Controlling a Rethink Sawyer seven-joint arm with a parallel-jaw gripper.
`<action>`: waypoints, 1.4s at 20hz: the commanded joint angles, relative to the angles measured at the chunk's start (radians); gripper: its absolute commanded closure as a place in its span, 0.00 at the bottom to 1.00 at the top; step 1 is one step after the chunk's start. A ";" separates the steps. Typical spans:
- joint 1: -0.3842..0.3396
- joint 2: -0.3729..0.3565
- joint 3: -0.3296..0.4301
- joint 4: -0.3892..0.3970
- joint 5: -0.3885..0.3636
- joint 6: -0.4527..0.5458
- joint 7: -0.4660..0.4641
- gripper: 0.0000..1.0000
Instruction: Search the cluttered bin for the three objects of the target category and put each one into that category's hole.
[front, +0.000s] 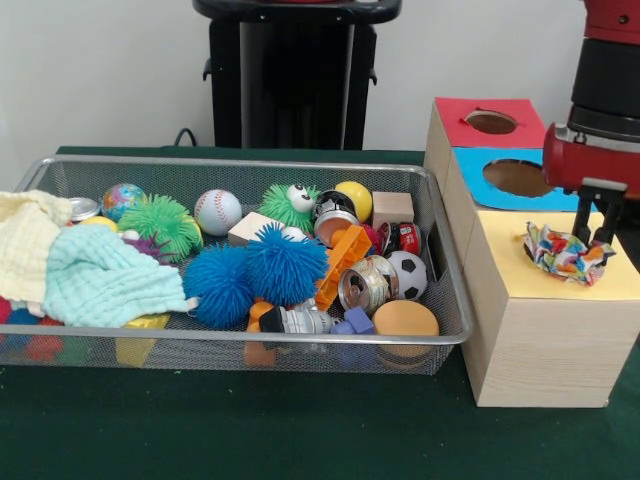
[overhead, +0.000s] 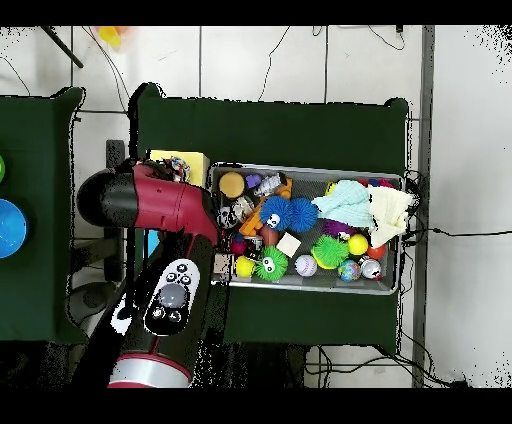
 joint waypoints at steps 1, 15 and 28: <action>-0.020 0.052 0.145 0.169 0.017 -0.083 0.222 1.00; -0.045 -0.017 0.176 0.281 -0.001 -0.106 0.185 1.00; -0.074 -0.027 0.175 0.278 -0.028 -0.102 0.144 1.00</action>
